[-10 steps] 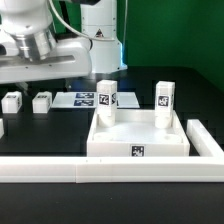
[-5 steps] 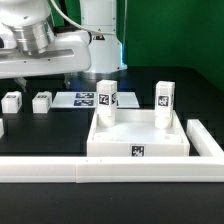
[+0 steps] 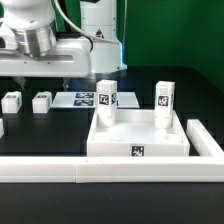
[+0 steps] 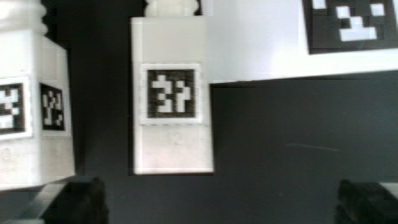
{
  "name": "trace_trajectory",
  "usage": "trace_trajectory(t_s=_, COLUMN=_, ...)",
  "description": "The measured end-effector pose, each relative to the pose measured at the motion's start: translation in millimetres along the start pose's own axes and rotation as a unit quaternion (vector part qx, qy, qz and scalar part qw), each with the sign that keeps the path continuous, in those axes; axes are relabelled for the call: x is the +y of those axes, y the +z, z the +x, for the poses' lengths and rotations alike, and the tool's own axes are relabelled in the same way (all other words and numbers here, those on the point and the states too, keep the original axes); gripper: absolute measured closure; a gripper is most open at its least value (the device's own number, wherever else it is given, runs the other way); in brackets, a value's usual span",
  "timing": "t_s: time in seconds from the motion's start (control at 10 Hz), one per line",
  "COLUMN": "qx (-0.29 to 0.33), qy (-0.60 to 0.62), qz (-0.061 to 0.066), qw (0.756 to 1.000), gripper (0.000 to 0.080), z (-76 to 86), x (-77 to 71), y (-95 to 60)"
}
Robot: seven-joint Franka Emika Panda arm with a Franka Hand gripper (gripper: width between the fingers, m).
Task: Assemble square table
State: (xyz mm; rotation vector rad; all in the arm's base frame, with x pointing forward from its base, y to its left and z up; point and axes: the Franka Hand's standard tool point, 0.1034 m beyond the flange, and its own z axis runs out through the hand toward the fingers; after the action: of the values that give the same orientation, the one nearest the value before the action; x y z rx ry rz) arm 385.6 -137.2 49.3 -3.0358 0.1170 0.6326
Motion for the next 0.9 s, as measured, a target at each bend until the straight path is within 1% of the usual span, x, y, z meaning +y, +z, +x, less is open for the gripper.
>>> trace_trajectory(t_s=0.2, qx=-0.001, qy=-0.002, qz=-0.001, qw=1.0, gripper=0.0151, z=0.7, x=-3.0, y=0.3)
trace_trajectory(t_s=0.3, qx=-0.002, qy=-0.003, qz=-0.002, qw=1.0, gripper=0.0151, z=0.3, x=-2.1, y=1.6)
trace_trajectory(t_s=0.4, qx=-0.006, qy=-0.003, qz=-0.002, qw=1.0, gripper=0.0151, z=-1.4, x=1.1, y=7.2)
trace_trajectory(t_s=0.6, qx=-0.015, qy=-0.003, qz=-0.003, qw=1.0, gripper=0.0151, z=-2.4, x=0.5, y=13.2)
trace_trajectory(t_s=0.7, qx=-0.027, qy=-0.003, qz=-0.002, qw=1.0, gripper=0.0151, z=-2.9, x=0.7, y=15.7)
trace_trajectory(t_s=0.8, qx=-0.074, qy=-0.004, qz=0.005, qw=0.997, gripper=0.0151, z=-6.9, x=1.0, y=18.9)
trace_trajectory(t_s=0.9, qx=-0.104, qy=-0.004, qz=0.007, qw=0.995, gripper=0.0151, z=-5.7, x=1.5, y=21.0)
